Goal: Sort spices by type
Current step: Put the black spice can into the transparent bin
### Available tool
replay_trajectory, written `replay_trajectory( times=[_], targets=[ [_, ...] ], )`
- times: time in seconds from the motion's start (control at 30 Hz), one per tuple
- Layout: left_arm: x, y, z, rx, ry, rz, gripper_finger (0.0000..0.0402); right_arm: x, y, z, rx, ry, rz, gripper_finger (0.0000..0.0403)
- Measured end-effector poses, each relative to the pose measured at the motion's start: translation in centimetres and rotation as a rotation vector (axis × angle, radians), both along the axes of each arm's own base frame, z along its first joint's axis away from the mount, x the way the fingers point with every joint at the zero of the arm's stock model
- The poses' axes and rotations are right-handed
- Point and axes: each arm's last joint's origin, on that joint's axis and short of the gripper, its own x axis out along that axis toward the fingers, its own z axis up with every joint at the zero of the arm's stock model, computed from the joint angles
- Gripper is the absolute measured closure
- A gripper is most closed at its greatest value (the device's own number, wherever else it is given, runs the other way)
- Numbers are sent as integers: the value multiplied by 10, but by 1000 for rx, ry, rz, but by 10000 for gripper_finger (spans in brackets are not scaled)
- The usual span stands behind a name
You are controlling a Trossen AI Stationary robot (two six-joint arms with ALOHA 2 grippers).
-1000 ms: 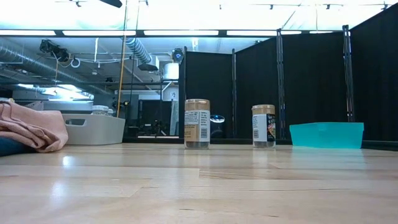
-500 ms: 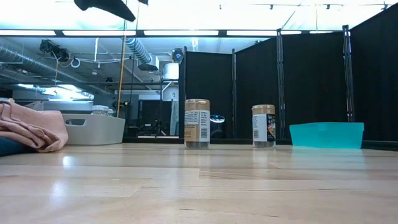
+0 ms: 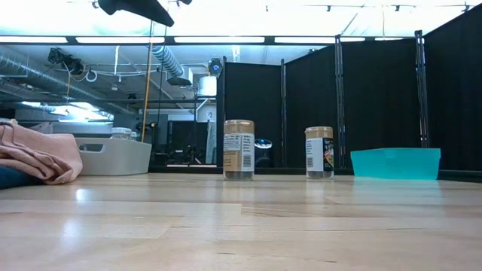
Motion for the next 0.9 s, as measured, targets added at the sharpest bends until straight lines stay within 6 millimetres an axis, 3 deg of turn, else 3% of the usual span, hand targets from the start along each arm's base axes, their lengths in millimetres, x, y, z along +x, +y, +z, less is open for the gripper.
replay_trajectory(
  times=[0.9],
  targets=[
    [0, 0, 0, -6, 2, -3, 99, 16, -9, -27, 76, 35, 155, 108]
  ],
)
